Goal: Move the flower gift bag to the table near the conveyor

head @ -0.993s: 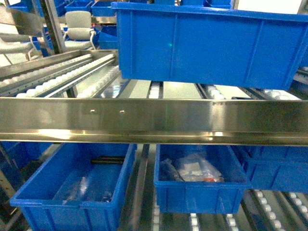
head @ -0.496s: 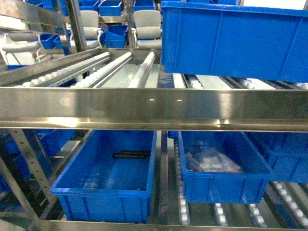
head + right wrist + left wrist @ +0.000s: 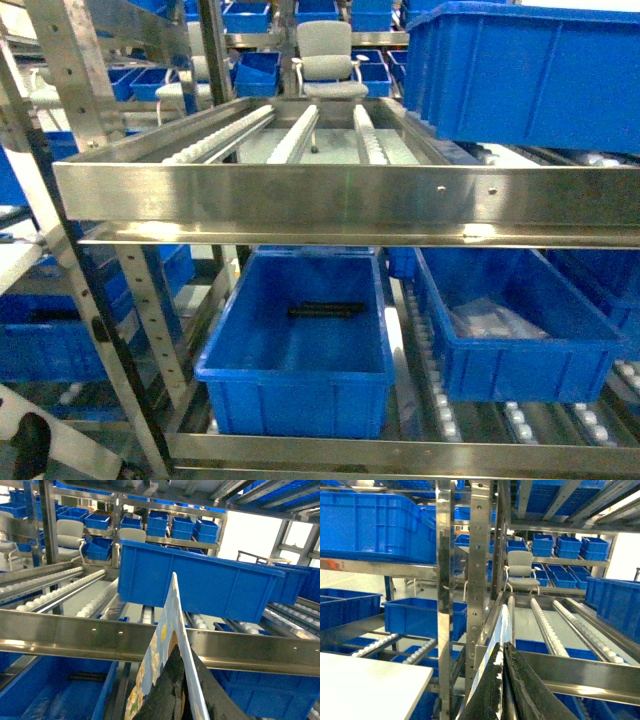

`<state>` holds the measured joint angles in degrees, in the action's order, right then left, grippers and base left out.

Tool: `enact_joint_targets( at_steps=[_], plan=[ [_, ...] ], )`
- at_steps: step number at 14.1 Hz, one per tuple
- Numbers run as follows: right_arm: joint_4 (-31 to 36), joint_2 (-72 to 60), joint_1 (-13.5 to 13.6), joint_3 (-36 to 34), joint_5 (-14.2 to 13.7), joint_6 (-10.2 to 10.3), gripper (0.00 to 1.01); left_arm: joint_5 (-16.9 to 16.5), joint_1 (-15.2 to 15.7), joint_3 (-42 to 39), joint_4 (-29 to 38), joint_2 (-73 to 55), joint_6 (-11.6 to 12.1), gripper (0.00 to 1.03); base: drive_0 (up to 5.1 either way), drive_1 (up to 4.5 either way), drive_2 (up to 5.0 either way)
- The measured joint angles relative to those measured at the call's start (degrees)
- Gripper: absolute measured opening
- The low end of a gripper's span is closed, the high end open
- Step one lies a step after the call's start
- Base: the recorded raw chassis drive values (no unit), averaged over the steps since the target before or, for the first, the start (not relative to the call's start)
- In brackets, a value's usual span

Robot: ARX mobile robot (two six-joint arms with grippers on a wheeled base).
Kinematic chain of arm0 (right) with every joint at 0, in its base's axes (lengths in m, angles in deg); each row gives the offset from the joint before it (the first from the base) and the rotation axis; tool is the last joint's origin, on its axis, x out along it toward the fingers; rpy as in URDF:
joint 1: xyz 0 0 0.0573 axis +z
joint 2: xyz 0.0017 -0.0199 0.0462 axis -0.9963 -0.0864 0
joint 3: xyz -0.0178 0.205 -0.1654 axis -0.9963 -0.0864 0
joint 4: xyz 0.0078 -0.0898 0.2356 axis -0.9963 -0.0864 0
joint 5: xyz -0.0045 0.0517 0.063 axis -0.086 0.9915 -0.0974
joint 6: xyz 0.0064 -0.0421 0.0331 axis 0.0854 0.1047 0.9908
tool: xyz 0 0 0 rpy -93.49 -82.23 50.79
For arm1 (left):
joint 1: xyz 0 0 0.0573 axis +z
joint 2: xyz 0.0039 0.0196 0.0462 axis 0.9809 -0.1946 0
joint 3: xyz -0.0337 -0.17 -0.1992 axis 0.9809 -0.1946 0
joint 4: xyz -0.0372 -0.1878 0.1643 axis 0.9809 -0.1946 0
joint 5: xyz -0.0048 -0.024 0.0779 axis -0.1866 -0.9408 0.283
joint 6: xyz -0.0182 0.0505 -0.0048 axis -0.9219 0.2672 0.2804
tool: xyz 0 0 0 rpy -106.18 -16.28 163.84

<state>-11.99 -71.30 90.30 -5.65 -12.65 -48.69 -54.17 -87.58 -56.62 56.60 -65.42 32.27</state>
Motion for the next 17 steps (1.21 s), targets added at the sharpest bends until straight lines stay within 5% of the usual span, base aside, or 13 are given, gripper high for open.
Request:
enact_joint_targets(
  at_steps=[17],
  plan=[
    [0.2,0.0,0.0,0.0,0.0,0.0,0.02,0.0,0.0,0.0,-0.1,0.0,0.0,0.02,-4.9,1.38,3.3]
  ],
)
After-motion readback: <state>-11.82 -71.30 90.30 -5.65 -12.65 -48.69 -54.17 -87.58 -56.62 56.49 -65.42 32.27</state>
